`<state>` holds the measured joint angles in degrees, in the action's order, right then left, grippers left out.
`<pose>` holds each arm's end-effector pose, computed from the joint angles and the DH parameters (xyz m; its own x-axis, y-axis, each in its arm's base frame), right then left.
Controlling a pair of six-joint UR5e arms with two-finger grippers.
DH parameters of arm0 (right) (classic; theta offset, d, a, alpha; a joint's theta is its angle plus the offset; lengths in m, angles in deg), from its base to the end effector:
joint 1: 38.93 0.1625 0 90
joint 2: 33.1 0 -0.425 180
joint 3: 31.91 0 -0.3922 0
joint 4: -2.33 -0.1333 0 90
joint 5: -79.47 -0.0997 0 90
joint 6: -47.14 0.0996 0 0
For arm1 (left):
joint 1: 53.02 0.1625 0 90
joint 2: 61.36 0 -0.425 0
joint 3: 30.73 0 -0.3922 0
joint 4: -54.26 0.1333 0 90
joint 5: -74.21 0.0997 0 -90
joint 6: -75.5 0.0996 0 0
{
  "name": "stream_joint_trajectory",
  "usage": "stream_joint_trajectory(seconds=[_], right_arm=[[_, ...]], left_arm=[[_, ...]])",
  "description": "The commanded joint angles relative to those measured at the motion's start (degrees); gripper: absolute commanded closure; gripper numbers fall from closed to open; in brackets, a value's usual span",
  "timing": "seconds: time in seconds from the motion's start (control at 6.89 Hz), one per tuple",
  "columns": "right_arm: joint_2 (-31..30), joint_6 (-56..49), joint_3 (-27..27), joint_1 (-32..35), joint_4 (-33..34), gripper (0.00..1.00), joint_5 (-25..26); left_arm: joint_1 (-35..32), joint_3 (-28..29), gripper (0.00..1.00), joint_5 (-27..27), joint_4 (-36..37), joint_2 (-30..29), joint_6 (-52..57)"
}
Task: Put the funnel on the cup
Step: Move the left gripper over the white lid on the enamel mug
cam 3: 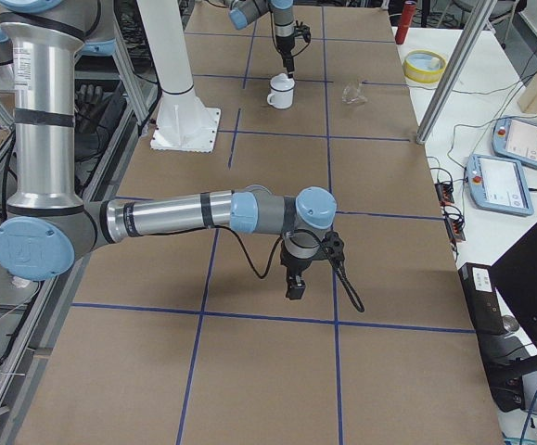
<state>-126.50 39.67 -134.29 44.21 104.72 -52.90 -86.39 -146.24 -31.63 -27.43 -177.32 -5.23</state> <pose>0.0111 -0.4620 0.6049 0.7165 -0.1769 0.6747 0.2142 0.9764 0.0285 0.4165 -0.4014 0.2395 0.6614 -0.2500 -0.7072 0.2702 0.9589 -0.0863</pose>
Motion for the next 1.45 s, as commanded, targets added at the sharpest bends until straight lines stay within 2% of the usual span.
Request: stream_joint_trajectory(seconds=[0.0,0.15,0.29,0.44,1.02,1.31], right_arm=[[0.0,0.0,0.1,0.0,0.0,0.0,0.0],[0.1,0.0,0.1,0.0,0.0,0.0,0.0],[0.1,0.0,0.1,0.0,0.0,0.0,0.0],[0.0,0.0,0.0,0.0,0.0,0.0,0.0],[0.0,0.0,0.1,0.0,0.0,0.0,0.0],[0.0,0.0,0.0,0.0,0.0,0.0,0.0]], left_arm=[[0.9,-0.3,0.08,-0.1,0.1,0.1,-0.1],[1.0,-0.3,0.14,-0.1,0.1,0.3,0.0],[1.0,-0.4,0.28,-0.1,0.1,0.3,0.0],[1.0,-0.2,0.33,-0.1,0.1,0.4,0.0],[1.0,-0.4,0.33,-0.2,0.1,1.0,0.5],[1.1,-0.4,0.44,-0.3,0.1,1.0,0.3]])
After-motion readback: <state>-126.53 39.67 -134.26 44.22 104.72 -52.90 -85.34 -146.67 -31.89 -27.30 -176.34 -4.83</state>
